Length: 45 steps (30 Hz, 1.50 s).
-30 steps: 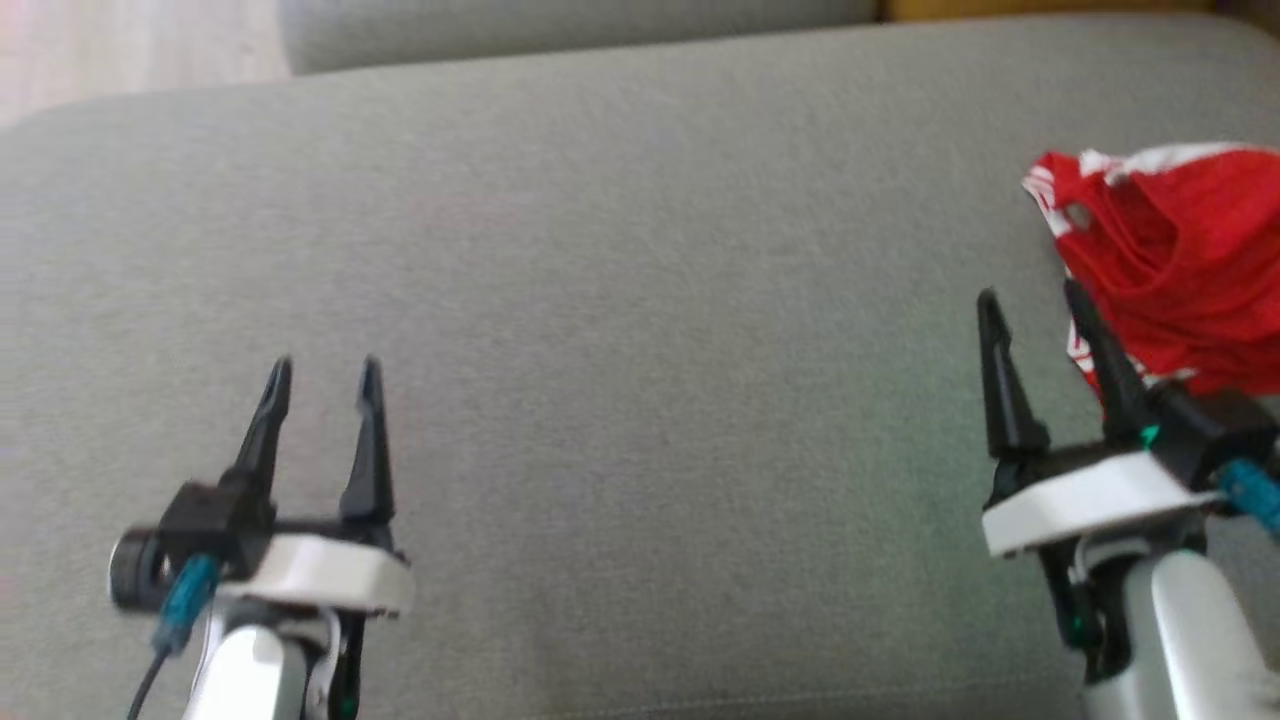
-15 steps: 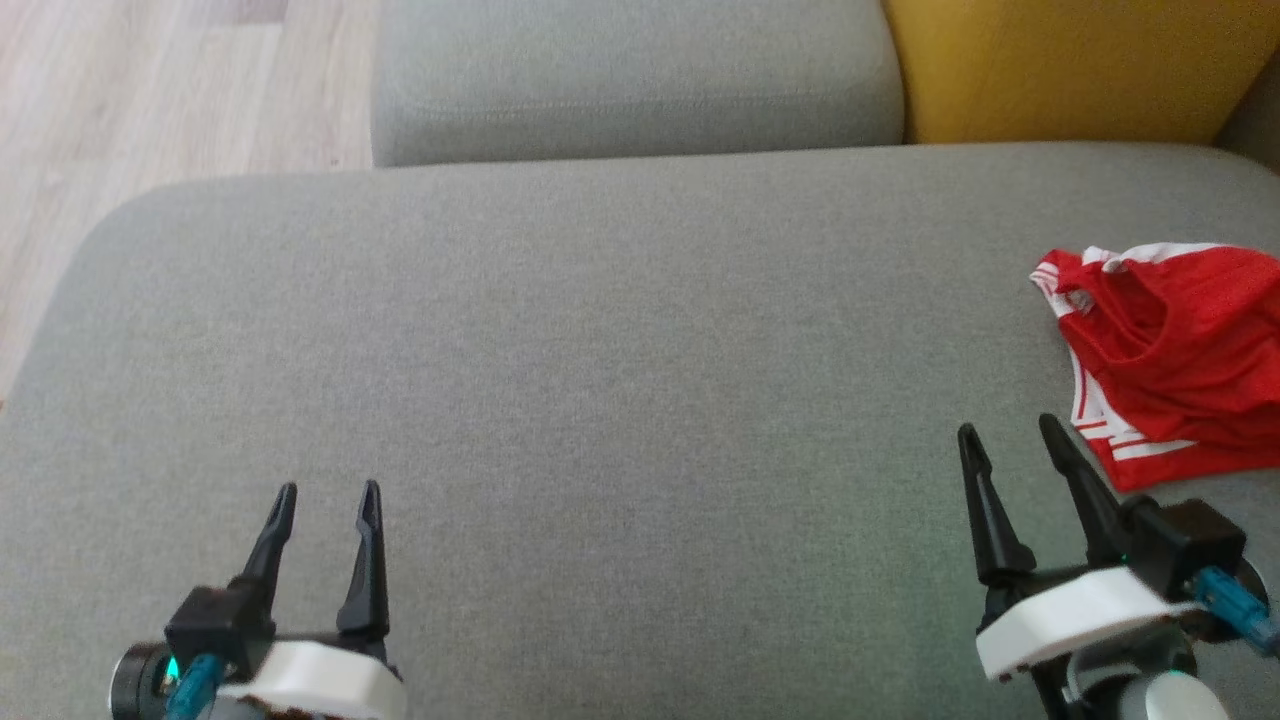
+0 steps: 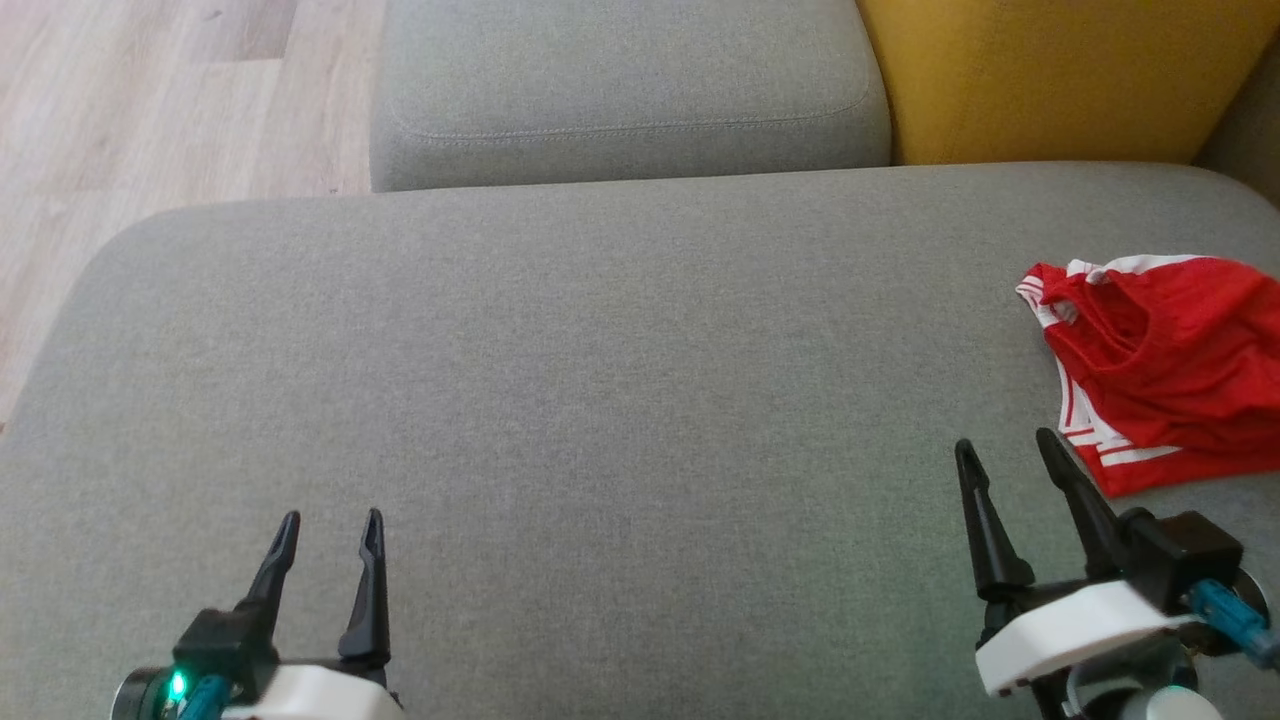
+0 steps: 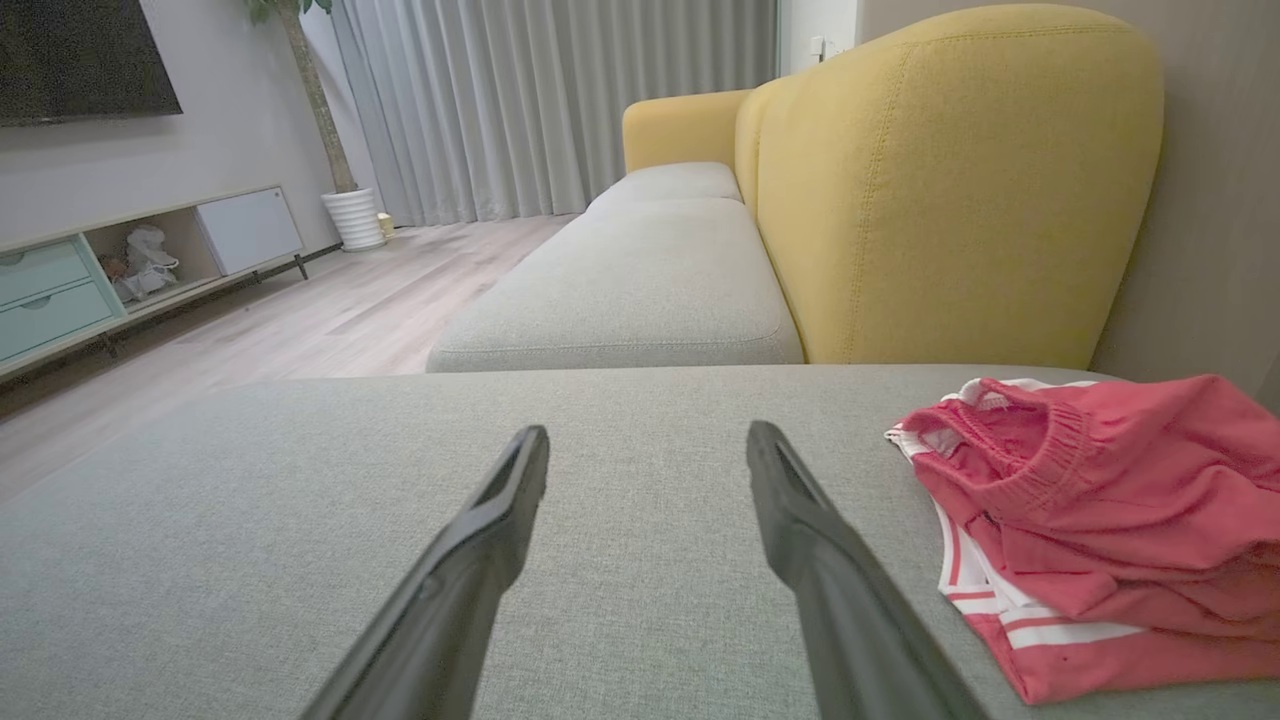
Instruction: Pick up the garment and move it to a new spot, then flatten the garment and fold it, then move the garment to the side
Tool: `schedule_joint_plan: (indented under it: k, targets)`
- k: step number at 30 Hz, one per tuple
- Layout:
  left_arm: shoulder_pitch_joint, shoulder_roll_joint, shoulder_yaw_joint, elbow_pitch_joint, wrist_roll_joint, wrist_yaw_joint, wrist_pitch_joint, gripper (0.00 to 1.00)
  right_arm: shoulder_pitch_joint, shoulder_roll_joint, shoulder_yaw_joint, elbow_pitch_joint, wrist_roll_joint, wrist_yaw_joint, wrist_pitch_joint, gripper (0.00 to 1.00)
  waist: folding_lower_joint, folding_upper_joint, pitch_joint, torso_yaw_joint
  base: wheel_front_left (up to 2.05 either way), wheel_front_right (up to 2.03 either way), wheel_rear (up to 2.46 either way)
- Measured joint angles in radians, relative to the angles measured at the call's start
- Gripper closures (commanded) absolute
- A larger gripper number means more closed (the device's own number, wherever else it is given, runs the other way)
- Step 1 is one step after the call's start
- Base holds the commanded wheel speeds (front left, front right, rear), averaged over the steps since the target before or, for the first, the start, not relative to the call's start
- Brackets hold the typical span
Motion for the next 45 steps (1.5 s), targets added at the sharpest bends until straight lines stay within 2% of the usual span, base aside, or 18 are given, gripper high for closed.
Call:
schedule_joint_plan:
  k: [26,27,33,45]
  targets:
    - [-0.001,0.011,-0.007,0.005,0.0,0.018,-0.001,0.0,0.0,0.0,0.005,0.0,-0.005,0.0,0.008,0.0,0.0,0.0,0.003,0.005,0.0,0.0,0.0]
    - [-0.001,0.011,-0.008,0.005,0.0,0.018,-0.001,1.0,0.0,0.0,0.005,0.0,-0.002,0.0,0.008,1.0,0.0,0.0,0.003,0.006,0.0,0.0,0.0]
    - [0.031,-0.01,-0.011,0.075,-0.01,0.017,0.001,1.0,0.025,0.0,0.01,0.076,0.01,0.0,0.008,1.0,0.0,0.0,0.003,0.005,0.0,0.0,0.0]
    - [0.025,-0.012,-0.002,0.09,-0.165,-0.006,0.035,1.0,0.027,0.0,0.008,0.103,0.172,0.0,0.008,1.0,0.0001,0.0,0.008,0.002,0.0,0.0,0.0]
